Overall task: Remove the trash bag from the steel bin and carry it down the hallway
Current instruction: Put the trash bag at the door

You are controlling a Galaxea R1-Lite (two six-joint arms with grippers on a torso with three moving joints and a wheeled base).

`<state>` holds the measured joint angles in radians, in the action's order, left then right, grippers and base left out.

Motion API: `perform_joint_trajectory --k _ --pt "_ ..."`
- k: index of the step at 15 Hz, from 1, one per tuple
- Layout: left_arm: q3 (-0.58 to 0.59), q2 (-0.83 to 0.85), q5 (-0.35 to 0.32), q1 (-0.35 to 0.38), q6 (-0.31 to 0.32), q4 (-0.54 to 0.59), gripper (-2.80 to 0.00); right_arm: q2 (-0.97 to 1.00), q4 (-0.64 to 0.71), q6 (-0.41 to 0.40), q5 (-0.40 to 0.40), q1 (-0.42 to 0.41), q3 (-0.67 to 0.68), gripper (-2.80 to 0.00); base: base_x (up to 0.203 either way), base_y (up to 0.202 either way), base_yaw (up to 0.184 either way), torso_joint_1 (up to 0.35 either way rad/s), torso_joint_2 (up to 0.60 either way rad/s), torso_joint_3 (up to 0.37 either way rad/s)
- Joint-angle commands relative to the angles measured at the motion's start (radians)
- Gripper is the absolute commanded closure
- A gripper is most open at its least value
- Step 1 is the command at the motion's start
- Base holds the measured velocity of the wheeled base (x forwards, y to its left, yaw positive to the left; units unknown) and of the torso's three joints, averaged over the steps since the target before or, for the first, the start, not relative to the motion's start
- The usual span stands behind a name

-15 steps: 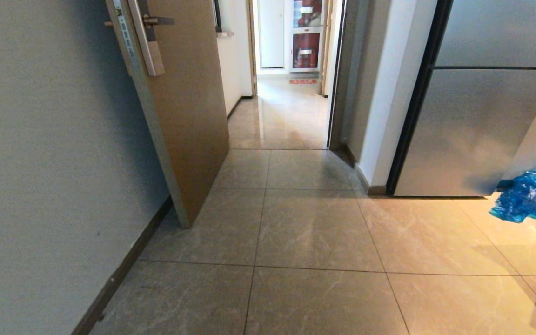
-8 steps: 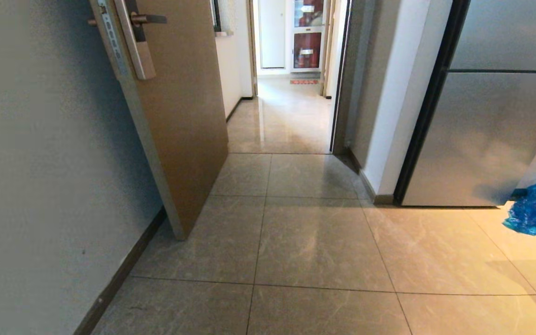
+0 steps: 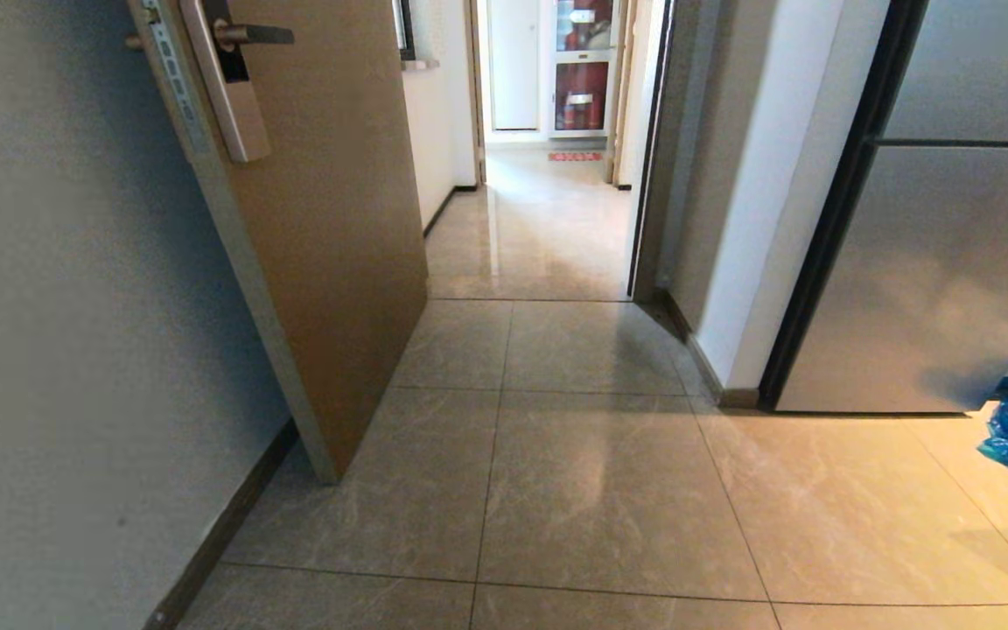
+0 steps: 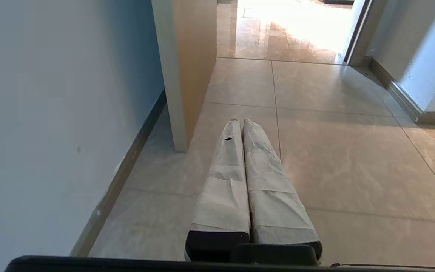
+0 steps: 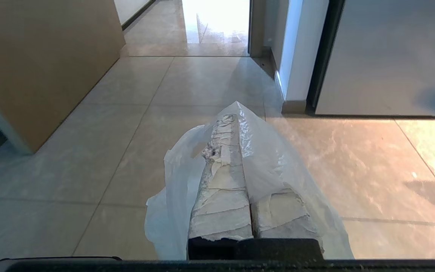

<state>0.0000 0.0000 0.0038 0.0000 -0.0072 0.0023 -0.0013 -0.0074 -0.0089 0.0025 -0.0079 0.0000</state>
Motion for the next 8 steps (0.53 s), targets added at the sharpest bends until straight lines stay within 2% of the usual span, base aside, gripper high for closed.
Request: perform_joint_trajectory --k 1,8 --pt "0.000 0.000 0.001 0.000 0.000 0.001 0.00 0.000 0.000 0.000 0.001 0.000 0.000 0.00 0.193 0.000 0.001 -0.001 0.00 0.005" --pt "0.000 0.000 0.001 0.000 0.000 0.001 0.00 0.000 0.000 0.000 0.001 0.001 0.000 0.00 0.194 0.000 0.001 0.003 0.00 0.002"
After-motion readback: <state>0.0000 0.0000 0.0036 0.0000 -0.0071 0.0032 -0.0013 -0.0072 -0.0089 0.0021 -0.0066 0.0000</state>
